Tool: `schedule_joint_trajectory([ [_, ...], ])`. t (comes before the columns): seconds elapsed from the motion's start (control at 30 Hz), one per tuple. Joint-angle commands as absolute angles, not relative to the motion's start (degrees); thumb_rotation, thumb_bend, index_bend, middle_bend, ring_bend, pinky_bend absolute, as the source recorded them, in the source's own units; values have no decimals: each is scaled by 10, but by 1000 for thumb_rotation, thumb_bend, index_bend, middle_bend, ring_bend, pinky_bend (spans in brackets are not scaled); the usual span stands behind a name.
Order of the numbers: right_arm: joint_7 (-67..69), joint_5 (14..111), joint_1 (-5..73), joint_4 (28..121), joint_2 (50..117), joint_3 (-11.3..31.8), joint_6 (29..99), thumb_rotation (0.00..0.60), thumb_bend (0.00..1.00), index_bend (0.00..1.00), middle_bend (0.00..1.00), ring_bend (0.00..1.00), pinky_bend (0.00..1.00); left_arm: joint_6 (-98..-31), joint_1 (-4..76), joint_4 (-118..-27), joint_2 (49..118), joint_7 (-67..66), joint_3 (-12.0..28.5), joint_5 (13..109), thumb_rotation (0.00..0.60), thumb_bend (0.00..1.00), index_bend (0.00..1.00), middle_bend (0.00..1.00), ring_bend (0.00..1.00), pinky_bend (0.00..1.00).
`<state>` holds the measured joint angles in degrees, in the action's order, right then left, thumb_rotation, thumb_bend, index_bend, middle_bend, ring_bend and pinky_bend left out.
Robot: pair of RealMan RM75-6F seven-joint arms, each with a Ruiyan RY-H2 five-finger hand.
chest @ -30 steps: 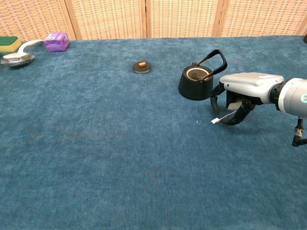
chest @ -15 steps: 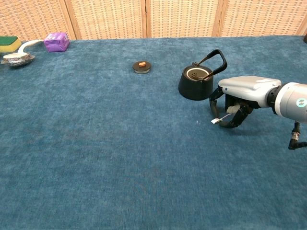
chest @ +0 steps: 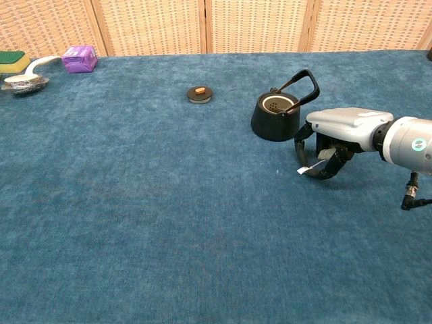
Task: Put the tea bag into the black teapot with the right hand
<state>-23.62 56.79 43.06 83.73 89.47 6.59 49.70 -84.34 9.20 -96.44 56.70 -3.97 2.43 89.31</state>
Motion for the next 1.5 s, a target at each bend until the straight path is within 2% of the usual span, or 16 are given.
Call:
schedule_joint_trajectory([
  [0.03, -238, 565, 431, 836, 896, 66, 497, 600, 436, 522, 1000, 1000, 1000, -844, 92, -964, 567, -39, 24, 894, 600, 334, 479, 449, 382, 348],
  [1.5, -279, 512, 443, 847, 910, 64, 512, 600, 477, 537, 1000, 1000, 1000, -848, 86, -951, 568, -26, 22, 897, 600, 334, 479, 449, 381, 348],
])
